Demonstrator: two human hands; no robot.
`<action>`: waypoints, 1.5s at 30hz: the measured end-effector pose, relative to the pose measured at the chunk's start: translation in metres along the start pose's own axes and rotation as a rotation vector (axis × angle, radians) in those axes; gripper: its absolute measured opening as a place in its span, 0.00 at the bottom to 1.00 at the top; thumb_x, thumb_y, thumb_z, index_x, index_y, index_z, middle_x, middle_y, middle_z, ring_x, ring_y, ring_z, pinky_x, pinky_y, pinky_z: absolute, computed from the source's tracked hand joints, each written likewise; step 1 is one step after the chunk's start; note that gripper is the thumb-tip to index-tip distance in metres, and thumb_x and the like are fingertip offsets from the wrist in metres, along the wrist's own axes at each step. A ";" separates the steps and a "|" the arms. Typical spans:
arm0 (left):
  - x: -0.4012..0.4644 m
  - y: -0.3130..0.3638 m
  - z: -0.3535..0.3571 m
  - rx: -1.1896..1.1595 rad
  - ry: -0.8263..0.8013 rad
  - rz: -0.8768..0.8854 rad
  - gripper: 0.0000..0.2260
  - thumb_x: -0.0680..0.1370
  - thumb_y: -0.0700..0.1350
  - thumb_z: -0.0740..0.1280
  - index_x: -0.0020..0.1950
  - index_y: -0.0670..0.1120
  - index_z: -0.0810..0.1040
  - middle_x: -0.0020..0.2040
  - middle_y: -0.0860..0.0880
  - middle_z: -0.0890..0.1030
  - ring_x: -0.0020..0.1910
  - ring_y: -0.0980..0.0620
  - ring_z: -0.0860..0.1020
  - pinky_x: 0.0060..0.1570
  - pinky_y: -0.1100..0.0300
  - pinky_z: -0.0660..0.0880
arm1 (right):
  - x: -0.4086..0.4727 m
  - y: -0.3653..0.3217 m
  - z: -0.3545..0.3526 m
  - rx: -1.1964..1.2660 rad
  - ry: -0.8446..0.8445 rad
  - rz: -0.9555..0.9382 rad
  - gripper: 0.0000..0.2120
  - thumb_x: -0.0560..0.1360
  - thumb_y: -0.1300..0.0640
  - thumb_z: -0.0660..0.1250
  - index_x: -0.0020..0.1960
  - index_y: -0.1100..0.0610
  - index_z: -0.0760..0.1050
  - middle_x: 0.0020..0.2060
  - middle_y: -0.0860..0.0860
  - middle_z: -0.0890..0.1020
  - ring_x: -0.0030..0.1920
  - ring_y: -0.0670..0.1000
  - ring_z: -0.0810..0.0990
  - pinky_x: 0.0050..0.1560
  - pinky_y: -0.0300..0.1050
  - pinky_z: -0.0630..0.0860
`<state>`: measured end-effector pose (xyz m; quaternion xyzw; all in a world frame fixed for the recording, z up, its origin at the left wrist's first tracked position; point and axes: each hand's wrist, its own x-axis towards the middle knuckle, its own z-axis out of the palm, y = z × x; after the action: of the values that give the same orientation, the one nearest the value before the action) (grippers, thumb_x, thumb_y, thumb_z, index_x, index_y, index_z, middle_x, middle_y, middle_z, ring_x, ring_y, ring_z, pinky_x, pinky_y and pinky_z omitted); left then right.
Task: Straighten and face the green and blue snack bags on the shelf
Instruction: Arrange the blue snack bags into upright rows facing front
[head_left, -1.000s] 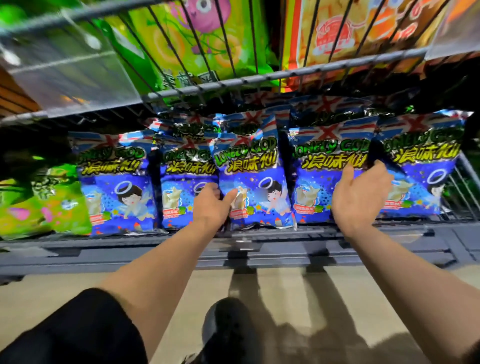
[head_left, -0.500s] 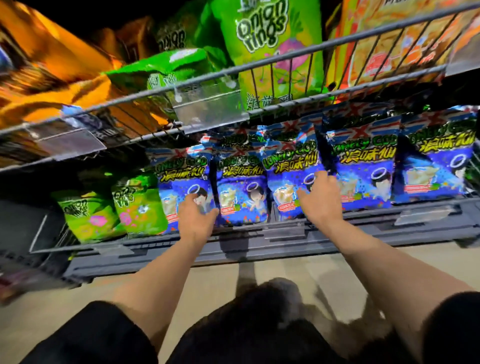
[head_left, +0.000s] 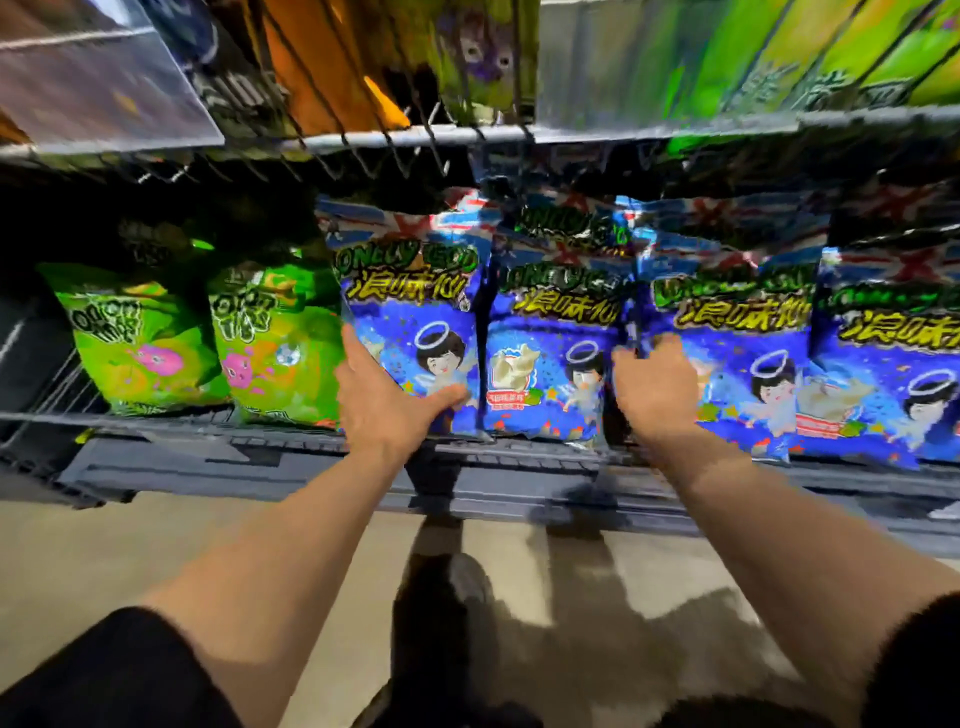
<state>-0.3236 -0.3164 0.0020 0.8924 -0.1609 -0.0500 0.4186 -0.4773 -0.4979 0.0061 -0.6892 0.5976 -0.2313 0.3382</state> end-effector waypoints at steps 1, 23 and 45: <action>-0.004 0.005 -0.003 0.004 -0.011 -0.007 0.62 0.49 0.64 0.80 0.76 0.46 0.54 0.64 0.40 0.73 0.63 0.39 0.73 0.62 0.43 0.72 | 0.004 0.001 -0.002 0.010 0.032 0.031 0.16 0.77 0.53 0.61 0.59 0.63 0.70 0.56 0.65 0.78 0.58 0.65 0.76 0.56 0.54 0.70; 0.009 -0.019 -0.035 -0.159 0.137 -0.113 0.50 0.62 0.55 0.81 0.76 0.52 0.55 0.66 0.44 0.76 0.64 0.41 0.74 0.64 0.48 0.70 | -0.017 -0.019 0.055 0.280 -0.191 0.118 0.25 0.68 0.47 0.75 0.57 0.63 0.76 0.51 0.59 0.81 0.48 0.57 0.78 0.51 0.51 0.74; -0.008 -0.001 -0.003 0.129 -0.011 0.021 0.52 0.64 0.53 0.80 0.78 0.52 0.48 0.61 0.40 0.75 0.59 0.36 0.75 0.56 0.43 0.73 | -0.024 0.005 0.001 -0.455 0.102 -0.183 0.12 0.78 0.63 0.55 0.59 0.61 0.71 0.58 0.61 0.71 0.53 0.65 0.77 0.42 0.52 0.68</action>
<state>-0.3298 -0.3112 0.0024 0.9155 -0.1754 -0.0400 0.3598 -0.4837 -0.4741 0.0037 -0.7861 0.5859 -0.1548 0.1213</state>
